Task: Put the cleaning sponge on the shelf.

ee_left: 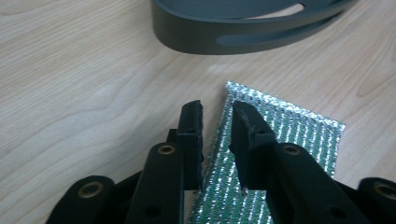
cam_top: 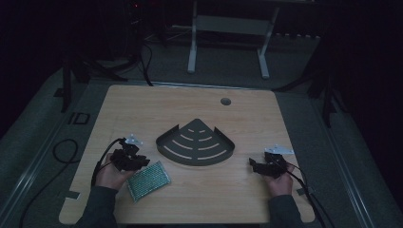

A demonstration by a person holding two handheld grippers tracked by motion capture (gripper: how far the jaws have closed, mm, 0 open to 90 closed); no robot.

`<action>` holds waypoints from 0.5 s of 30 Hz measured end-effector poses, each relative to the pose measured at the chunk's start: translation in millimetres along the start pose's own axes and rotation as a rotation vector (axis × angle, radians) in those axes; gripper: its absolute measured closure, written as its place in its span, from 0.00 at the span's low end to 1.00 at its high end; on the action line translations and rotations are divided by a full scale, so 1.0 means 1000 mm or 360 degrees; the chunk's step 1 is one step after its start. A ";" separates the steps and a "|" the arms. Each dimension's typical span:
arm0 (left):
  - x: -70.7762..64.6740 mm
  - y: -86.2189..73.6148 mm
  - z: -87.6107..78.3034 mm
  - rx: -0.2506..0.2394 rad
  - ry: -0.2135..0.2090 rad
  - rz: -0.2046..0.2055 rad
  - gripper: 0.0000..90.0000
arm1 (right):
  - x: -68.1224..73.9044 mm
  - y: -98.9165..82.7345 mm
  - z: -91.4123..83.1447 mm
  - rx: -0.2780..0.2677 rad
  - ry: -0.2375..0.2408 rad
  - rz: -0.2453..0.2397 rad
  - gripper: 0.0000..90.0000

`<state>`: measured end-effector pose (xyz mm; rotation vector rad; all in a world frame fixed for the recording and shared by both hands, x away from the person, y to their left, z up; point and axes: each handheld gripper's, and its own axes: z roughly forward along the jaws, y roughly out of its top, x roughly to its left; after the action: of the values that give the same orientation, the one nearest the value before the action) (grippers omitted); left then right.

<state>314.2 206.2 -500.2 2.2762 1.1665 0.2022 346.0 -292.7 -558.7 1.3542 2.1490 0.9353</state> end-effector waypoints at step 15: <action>-0.018 -0.008 0.000 0.0180 -0.0079 0.0119 1.00 | 0.000 0.000 0.000 0.0000 0.0000 0.0001 0.26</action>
<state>298.2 195.7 -502.5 2.4120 1.0935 0.1098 346.0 -292.7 -558.7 1.3549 2.1487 0.9355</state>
